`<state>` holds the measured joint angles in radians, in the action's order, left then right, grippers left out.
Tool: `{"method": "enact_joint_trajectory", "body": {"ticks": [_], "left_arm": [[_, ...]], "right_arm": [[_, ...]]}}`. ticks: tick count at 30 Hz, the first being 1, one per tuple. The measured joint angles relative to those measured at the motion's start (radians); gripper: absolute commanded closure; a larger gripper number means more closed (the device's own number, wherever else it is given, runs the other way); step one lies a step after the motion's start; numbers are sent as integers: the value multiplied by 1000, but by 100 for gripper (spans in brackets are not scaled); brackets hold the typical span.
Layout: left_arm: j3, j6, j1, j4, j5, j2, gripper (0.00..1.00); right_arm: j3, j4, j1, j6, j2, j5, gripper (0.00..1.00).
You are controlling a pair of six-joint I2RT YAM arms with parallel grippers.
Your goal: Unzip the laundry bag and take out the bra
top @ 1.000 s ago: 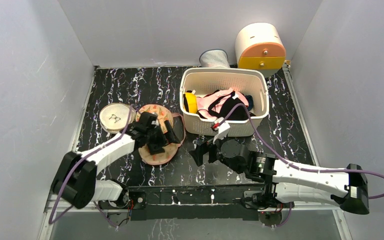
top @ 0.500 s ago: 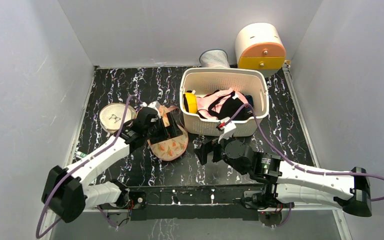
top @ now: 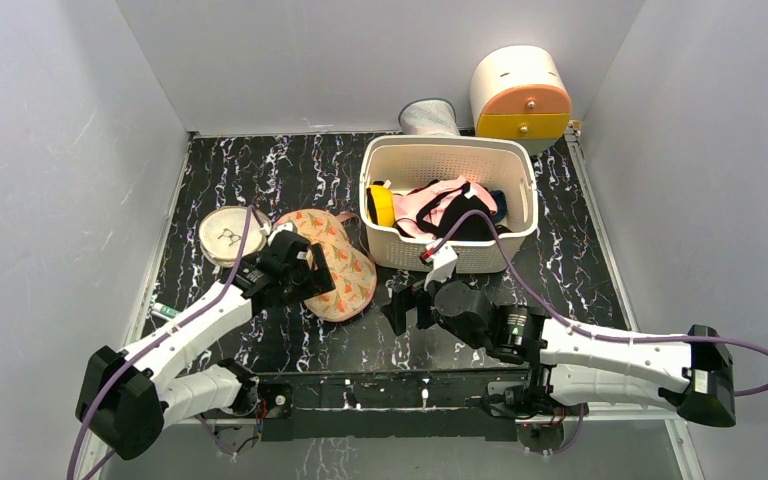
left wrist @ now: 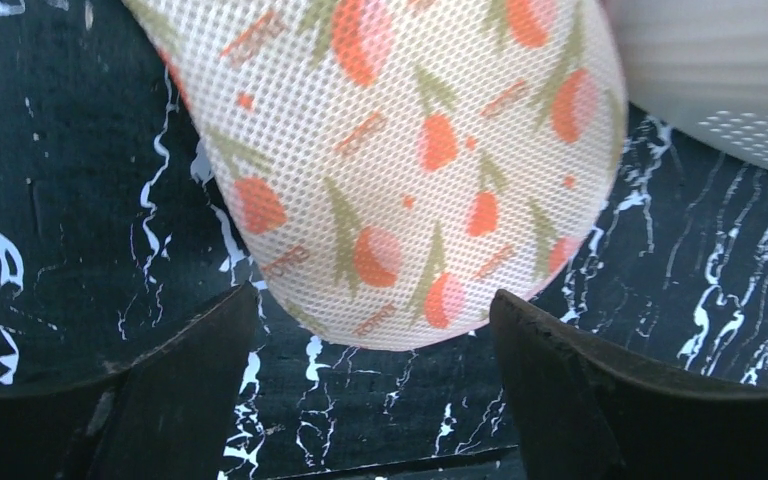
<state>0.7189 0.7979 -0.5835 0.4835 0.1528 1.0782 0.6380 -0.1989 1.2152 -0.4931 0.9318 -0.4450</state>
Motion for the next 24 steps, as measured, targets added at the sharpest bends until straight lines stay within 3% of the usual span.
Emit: {"method": "enact_joint_trajectory", "body": {"ticks": [7,17,24], "left_arm": [[-70,34,0,-31,-7,38,38],[-166,64,0,-134,-107,51,77],[-227,126,0,-232,-247,39,88]], "right_arm": [[-16,8,0,-38,-30,21,2],[-50,68,0,-96,52,91,2],[-52,79,-2,-126,104,115,2]]}}
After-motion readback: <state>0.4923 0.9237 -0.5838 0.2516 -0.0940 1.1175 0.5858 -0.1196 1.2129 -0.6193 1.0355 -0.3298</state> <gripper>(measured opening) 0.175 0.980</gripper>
